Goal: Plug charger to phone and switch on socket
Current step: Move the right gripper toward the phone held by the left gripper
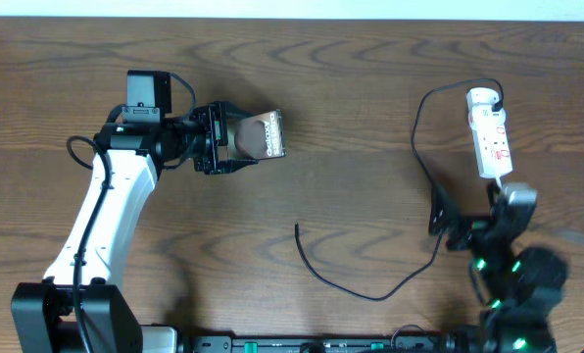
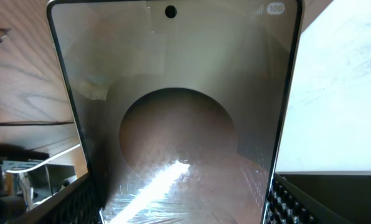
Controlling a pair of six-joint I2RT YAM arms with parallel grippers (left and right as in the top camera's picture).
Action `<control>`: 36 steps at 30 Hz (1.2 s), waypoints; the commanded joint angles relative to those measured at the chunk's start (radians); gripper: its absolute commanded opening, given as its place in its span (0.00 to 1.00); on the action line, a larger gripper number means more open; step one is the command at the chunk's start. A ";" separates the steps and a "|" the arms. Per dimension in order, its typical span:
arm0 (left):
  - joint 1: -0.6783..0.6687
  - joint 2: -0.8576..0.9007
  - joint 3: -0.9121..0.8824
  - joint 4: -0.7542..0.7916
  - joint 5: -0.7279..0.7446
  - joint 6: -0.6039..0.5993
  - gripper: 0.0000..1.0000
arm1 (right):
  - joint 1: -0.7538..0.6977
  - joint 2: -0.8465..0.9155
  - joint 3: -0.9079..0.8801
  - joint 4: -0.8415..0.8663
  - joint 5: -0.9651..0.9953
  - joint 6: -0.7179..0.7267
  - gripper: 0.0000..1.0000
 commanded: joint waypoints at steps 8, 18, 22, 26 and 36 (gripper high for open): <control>0.006 -0.006 0.020 0.006 -0.008 0.010 0.07 | 0.150 0.864 0.813 -0.527 -0.511 -0.150 0.99; 0.006 0.024 0.019 0.001 -0.044 0.011 0.07 | 0.425 1.360 1.160 -0.435 -0.785 -0.174 0.99; 0.006 0.040 0.019 -0.006 -0.055 0.015 0.07 | 0.471 1.410 1.160 -0.358 -0.789 -0.132 0.99; 0.006 0.042 0.019 -0.006 -0.097 0.014 0.07 | 0.517 1.426 1.160 -0.338 -0.769 -0.144 0.96; 0.005 0.042 0.019 -0.009 -0.137 0.013 0.07 | 0.623 1.426 1.142 -0.342 -0.523 -0.143 0.92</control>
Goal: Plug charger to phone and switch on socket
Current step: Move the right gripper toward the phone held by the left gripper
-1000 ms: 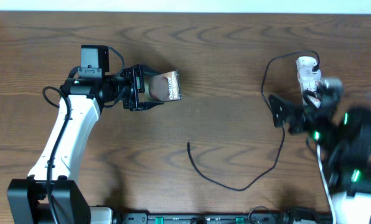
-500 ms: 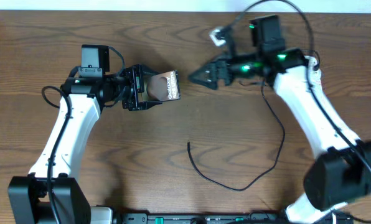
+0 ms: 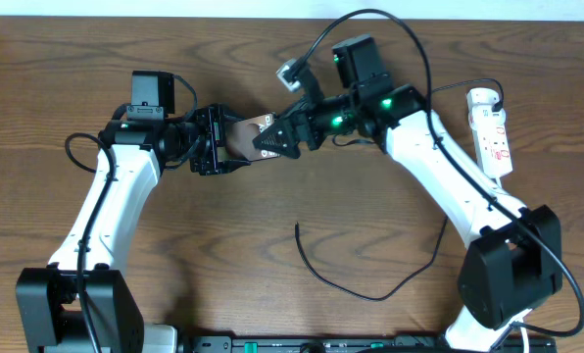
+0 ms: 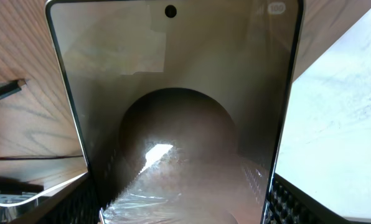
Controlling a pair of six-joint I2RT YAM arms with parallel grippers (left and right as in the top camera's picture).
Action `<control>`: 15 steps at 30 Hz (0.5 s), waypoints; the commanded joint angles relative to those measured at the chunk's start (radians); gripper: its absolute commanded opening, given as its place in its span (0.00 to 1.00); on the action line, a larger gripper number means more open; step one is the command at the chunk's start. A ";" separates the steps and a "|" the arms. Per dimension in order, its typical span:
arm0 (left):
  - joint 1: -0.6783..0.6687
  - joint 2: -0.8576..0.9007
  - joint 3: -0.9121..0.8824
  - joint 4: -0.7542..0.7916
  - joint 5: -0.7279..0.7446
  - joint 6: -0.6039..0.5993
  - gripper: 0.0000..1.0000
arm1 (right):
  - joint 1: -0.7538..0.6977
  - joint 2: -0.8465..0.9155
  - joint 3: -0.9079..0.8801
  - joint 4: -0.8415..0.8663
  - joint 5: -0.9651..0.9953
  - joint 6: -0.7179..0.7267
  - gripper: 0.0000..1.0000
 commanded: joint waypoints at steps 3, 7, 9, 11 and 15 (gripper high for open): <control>0.003 0.000 0.019 -0.003 -0.007 0.013 0.07 | 0.073 0.011 0.008 0.004 0.140 0.001 0.88; -0.008 0.000 0.019 -0.006 -0.006 0.012 0.07 | 0.090 0.015 0.008 0.003 0.176 0.024 0.86; -0.012 0.000 0.019 -0.006 -0.006 0.000 0.07 | 0.090 0.015 0.008 0.003 0.217 0.074 0.84; -0.013 0.000 0.019 -0.005 -0.006 -0.011 0.07 | 0.090 0.015 0.008 0.003 0.228 0.095 0.82; -0.013 0.000 0.019 -0.005 -0.003 -0.014 0.07 | 0.091 0.015 0.008 0.003 0.262 0.166 0.74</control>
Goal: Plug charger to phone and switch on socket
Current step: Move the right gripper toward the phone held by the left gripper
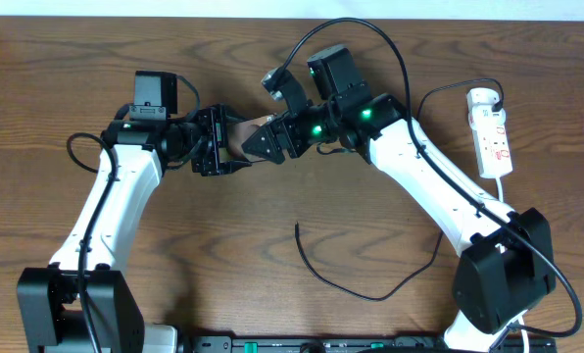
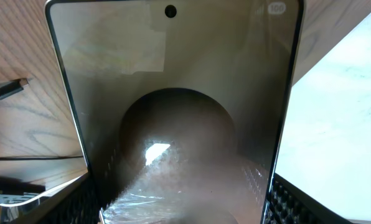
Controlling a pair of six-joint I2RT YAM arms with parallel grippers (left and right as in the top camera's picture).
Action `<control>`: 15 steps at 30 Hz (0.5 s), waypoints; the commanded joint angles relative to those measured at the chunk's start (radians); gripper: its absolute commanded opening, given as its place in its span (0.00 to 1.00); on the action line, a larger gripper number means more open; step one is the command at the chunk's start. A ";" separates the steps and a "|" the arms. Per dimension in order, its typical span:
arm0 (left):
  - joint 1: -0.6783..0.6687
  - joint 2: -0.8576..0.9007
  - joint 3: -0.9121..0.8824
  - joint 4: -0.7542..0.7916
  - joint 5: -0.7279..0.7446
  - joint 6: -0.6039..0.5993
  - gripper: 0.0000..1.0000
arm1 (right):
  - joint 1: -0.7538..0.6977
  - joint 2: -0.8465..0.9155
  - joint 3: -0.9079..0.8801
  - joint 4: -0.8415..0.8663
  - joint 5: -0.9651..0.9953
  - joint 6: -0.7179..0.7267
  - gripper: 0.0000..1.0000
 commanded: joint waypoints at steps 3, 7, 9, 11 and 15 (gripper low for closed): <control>-0.002 0.000 0.019 -0.002 0.013 -0.009 0.07 | 0.004 0.015 0.008 0.002 0.052 0.114 0.72; -0.002 0.000 0.019 -0.002 0.013 -0.010 0.07 | 0.009 0.015 0.008 0.006 0.053 0.156 0.68; -0.002 0.000 0.019 -0.002 0.013 -0.009 0.08 | 0.011 0.015 0.008 0.008 0.055 0.171 0.67; -0.002 0.000 0.019 -0.002 0.013 -0.009 0.07 | 0.014 0.015 0.008 0.008 0.060 0.197 0.64; -0.008 0.000 0.019 -0.002 0.013 -0.009 0.08 | 0.018 0.023 0.008 0.007 0.061 0.240 0.61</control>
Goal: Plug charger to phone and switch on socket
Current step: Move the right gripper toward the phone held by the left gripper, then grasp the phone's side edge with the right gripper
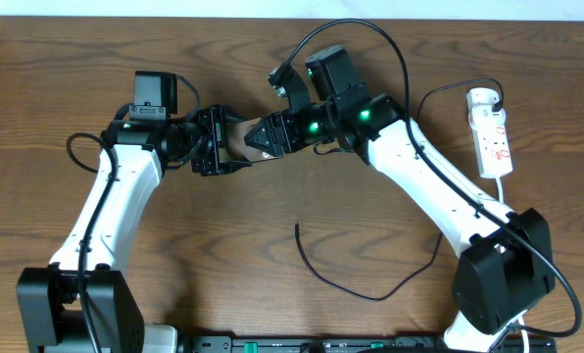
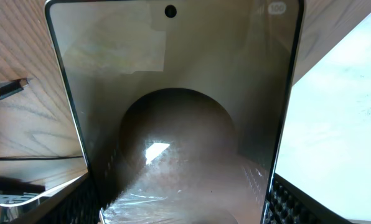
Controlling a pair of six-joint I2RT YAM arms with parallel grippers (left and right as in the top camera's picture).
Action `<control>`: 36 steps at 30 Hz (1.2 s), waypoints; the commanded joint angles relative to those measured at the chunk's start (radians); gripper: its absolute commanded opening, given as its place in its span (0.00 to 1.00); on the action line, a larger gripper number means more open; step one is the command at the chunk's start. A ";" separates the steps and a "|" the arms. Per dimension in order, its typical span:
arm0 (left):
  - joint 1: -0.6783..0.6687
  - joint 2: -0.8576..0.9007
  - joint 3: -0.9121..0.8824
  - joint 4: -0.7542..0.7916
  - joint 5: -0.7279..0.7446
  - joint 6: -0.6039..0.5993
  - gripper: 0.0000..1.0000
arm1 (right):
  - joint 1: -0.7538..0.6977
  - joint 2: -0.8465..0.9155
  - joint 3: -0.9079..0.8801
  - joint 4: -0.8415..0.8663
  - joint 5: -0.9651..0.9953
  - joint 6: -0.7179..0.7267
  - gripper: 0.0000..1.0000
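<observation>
The phone point(image 1: 235, 137) is held off the table, and my left gripper point(image 1: 219, 140) is shut on its near end. In the left wrist view the dark screen point(image 2: 173, 124) fills the frame between the ribbed pads point(image 2: 291, 202). My right gripper point(image 1: 265, 136) sits at the phone's free end, covering it from above; its jaws do not show clearly. The black charger cable point(image 1: 370, 292) lies on the table with its loose plug end point(image 1: 297, 228) in front of the phone, also seen as the plug end point(image 2: 10, 90). The white socket strip point(image 1: 490, 132) lies far right.
The wooden table point(image 1: 174, 275) bears the cable's loop, which runs from the strip round the right arm's base. A second black lead arcs above the right arm's wrist point(image 1: 351, 25). Both arm bases stand at the front edge.
My right gripper has shifted slightly right and back at the phone's free end. The left gripper, the phone and the cable on the table are unchanged.
At first my left gripper held the phone up alone while the right arm was folded at the front right by the strip. Then the right arm was stretched across with its gripper at the phone's free end, and it has stayed there with small shifts.
</observation>
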 commanded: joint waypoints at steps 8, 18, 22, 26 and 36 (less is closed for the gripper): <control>-0.020 0.000 0.019 0.003 0.012 -0.009 0.07 | 0.018 0.048 0.008 -0.007 0.003 0.072 0.59; -0.035 0.000 0.019 0.007 -0.010 -0.009 0.07 | 0.048 0.048 0.008 -0.003 0.037 0.071 0.48; -0.037 0.000 0.019 0.010 -0.014 -0.009 0.07 | 0.048 0.048 0.008 -0.003 0.037 0.071 0.43; -0.037 0.000 0.019 0.010 -0.014 -0.009 0.07 | 0.048 0.048 0.008 -0.003 0.037 0.071 0.29; -0.037 0.000 0.019 0.010 -0.014 -0.008 0.07 | 0.048 0.048 0.008 -0.002 0.037 0.071 0.01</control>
